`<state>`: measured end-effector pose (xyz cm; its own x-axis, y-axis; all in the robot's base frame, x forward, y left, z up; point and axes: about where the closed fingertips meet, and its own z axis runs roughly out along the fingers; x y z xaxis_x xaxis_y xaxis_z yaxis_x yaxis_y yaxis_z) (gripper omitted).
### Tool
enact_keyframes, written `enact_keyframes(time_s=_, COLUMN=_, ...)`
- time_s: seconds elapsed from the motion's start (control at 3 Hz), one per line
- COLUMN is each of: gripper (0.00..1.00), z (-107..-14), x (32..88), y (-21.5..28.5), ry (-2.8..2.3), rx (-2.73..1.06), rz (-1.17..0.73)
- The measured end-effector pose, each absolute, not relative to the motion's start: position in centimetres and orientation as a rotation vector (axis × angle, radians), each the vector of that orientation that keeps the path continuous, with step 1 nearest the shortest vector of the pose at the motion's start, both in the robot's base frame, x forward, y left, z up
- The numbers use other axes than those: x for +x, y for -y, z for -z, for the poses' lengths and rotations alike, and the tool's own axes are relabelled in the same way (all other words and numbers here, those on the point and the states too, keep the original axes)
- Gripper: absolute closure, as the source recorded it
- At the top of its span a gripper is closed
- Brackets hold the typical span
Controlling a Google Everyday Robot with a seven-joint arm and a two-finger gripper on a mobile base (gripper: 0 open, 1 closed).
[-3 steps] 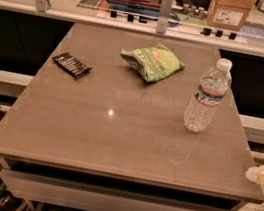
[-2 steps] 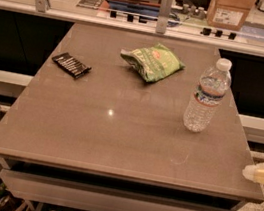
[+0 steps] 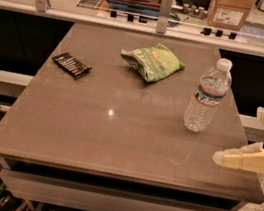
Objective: Pick water bottle
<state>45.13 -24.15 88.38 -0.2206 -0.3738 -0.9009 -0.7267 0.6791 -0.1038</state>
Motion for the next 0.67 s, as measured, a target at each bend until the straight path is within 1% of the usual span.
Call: enact_keyframes(time_s=0.67, gripper=0.00, z=-86.1, x=49.0, y=22.0, ry=-1.816, rx=-0.858, rz=-0.461)
